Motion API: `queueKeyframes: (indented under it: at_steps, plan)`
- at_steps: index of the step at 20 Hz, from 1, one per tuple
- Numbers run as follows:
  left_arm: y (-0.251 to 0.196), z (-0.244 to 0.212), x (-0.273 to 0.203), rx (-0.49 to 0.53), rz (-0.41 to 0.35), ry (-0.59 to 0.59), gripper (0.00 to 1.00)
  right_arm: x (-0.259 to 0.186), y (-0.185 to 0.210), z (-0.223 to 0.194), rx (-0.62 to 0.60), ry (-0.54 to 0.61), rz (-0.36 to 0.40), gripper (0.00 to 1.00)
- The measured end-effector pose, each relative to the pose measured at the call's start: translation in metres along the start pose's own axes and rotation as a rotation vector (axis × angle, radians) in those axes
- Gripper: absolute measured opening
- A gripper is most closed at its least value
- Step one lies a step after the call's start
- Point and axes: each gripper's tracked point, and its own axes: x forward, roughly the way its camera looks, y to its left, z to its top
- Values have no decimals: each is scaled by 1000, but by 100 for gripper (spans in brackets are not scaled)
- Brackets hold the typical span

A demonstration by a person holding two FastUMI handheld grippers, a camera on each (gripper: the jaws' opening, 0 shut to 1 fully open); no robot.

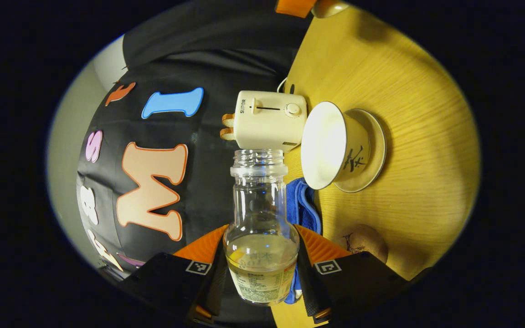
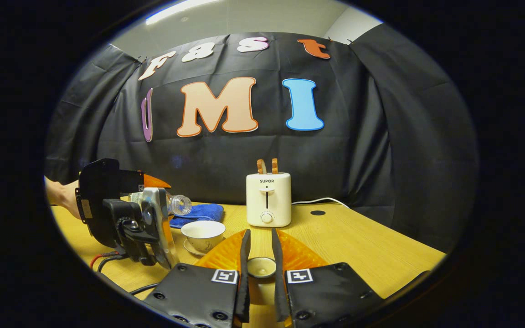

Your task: Open the teacup lid with one hand, grasp the water bottle and pour water into the teacup with the other hand; after pouring, place the water bottle on the coaster and then close the teacup lid.

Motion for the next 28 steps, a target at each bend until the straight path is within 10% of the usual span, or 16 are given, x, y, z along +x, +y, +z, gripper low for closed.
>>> queueKeyframes:
  at_steps: [28]
  plan:
    - [3,2,16,383,-140,29,67,3,0,-1,2,-1,7,25]
